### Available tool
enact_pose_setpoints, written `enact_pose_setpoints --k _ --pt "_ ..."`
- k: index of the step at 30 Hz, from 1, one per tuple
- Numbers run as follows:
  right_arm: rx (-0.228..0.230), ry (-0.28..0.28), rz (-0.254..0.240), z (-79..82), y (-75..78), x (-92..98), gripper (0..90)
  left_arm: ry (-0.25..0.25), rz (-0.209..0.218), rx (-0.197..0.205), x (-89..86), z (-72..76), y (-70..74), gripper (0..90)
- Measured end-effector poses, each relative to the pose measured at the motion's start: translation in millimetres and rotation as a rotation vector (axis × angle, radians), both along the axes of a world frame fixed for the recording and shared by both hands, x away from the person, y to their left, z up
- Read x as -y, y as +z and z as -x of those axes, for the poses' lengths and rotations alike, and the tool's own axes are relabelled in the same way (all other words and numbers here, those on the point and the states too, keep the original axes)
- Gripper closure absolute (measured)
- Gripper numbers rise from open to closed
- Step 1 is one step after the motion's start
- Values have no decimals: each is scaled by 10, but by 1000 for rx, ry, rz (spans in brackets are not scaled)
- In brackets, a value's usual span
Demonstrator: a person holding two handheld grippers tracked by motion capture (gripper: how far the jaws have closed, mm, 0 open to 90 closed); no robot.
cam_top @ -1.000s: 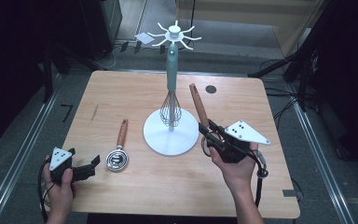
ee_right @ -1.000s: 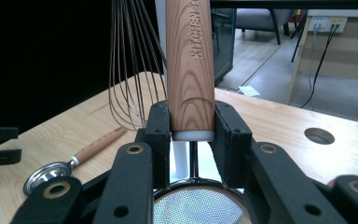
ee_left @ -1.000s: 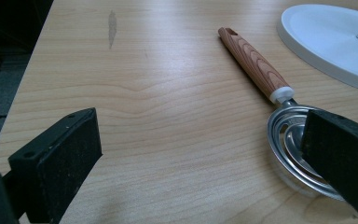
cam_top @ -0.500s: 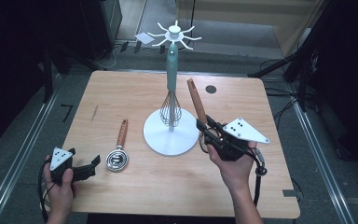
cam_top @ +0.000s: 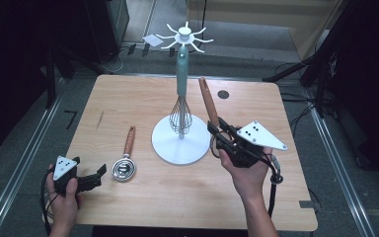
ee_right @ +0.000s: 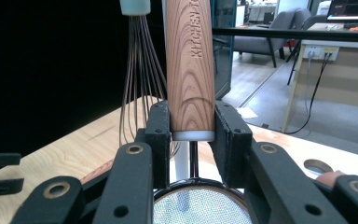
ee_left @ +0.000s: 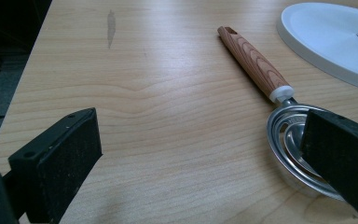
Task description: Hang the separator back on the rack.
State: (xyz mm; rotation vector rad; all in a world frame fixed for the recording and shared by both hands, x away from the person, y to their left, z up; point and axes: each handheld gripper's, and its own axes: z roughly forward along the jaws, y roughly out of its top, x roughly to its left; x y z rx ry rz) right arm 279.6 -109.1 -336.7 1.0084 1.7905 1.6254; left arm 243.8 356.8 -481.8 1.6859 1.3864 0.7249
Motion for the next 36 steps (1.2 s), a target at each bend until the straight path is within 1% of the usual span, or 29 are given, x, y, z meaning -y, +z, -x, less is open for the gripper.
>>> enact_pose_setpoints --k 6,14,21,36 --pt "14 -3 -9 -2 55 -16 714 2 -4 -2 7 0 -1 0" --pt "27 -8 -8 -5 116 1 714 3 -2 0 9 -1 -3 0" --pt "31 -17 -16 2 160 3 714 2 -3 -1 10 -2 -3 0" --pt "79 -17 -26 15 281 -32 715 2 -3 -1 10 -2 -4 0"
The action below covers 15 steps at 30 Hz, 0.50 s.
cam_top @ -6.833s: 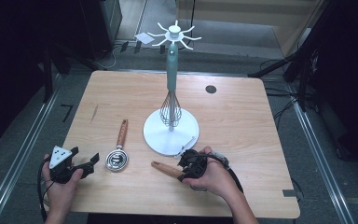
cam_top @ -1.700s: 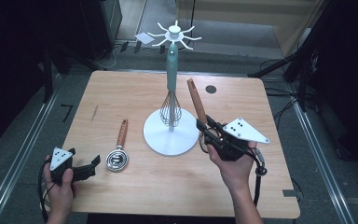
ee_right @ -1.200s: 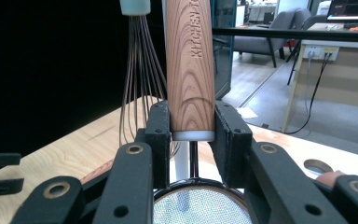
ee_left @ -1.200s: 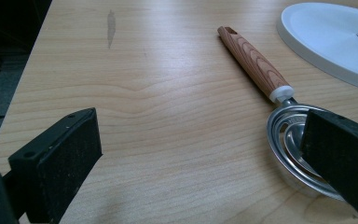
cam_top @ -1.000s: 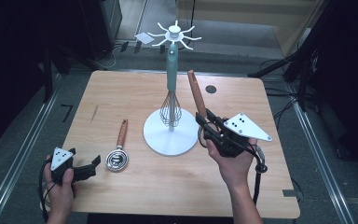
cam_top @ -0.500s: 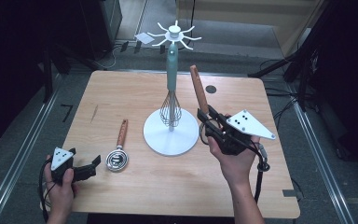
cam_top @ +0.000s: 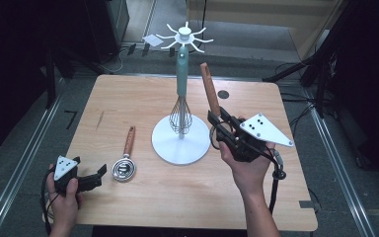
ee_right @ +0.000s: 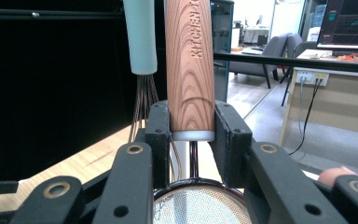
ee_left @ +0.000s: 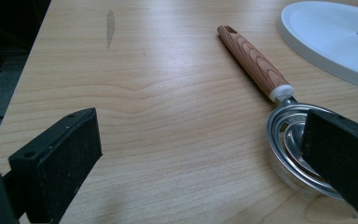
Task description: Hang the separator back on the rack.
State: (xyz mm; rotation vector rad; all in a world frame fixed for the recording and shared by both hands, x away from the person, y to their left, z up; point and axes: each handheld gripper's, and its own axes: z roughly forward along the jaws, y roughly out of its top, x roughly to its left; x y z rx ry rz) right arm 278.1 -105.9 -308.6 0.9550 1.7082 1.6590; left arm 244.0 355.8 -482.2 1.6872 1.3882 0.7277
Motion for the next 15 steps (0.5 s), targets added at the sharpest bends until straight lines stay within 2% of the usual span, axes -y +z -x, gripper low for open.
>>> enact_pose_setpoints --k 15 --pt "30 -24 -24 4 111 10 715 -1 -2 1 2 -2 -1 0"
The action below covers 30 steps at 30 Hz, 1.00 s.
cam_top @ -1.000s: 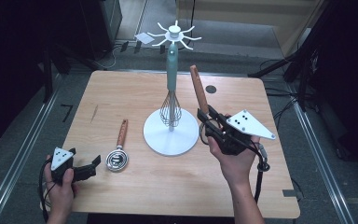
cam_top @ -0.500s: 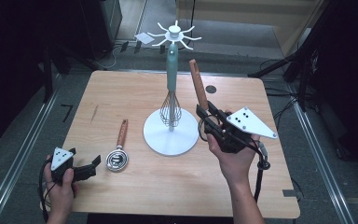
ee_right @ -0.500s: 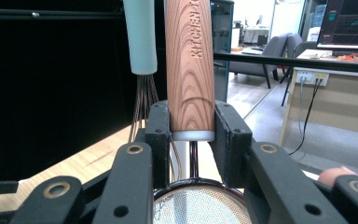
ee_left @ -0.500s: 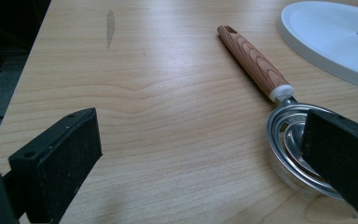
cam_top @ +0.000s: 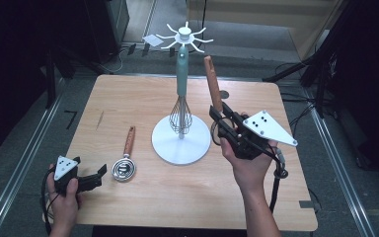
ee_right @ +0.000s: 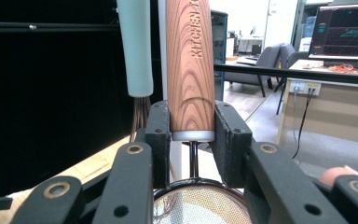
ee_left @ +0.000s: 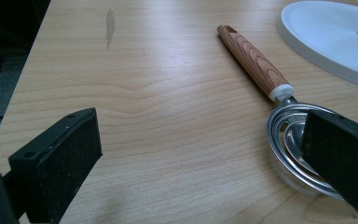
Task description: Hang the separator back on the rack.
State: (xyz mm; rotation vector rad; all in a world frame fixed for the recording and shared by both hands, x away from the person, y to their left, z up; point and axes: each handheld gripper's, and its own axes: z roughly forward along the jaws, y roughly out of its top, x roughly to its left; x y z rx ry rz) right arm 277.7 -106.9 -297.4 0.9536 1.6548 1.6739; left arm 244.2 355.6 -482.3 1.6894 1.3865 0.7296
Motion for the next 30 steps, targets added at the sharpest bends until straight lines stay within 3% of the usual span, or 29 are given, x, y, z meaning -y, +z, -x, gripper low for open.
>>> enact_pose_setpoints --k 10,30 --pt "25 -9 -2 5 98 -26 715 -1 0 0 -1 0 0 0" --pt "34 -10 4 -40 132 -99 715 -1 0 -4 -1 -6 -2 0"
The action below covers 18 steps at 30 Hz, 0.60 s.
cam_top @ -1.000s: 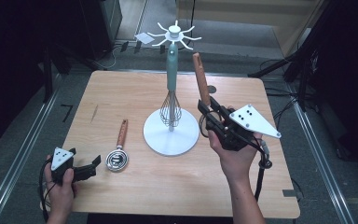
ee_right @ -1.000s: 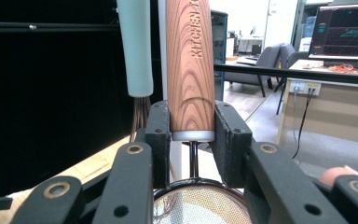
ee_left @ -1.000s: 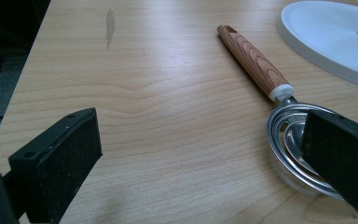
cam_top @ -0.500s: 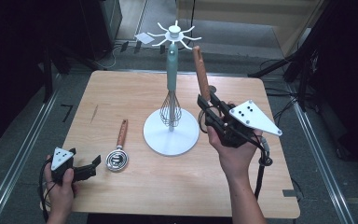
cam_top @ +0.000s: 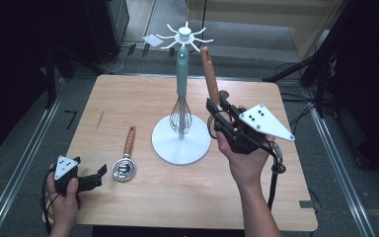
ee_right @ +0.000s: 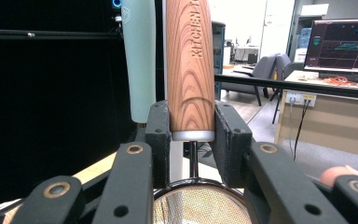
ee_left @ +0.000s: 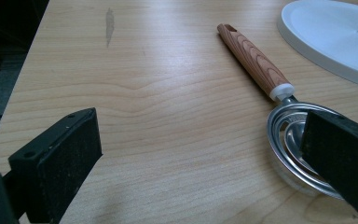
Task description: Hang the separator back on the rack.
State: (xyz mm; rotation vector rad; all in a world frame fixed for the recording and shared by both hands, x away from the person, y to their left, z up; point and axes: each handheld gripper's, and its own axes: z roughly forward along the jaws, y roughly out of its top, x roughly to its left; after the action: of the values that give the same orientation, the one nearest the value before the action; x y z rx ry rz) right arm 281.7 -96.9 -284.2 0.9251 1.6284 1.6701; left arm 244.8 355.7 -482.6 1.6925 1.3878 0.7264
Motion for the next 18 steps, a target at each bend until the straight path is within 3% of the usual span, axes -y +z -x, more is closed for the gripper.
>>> enact_pose_setpoints --k 18 --pt "-16 0 18 -77 -13 -75 715 4 3 -1 -1 -3 -1 0"
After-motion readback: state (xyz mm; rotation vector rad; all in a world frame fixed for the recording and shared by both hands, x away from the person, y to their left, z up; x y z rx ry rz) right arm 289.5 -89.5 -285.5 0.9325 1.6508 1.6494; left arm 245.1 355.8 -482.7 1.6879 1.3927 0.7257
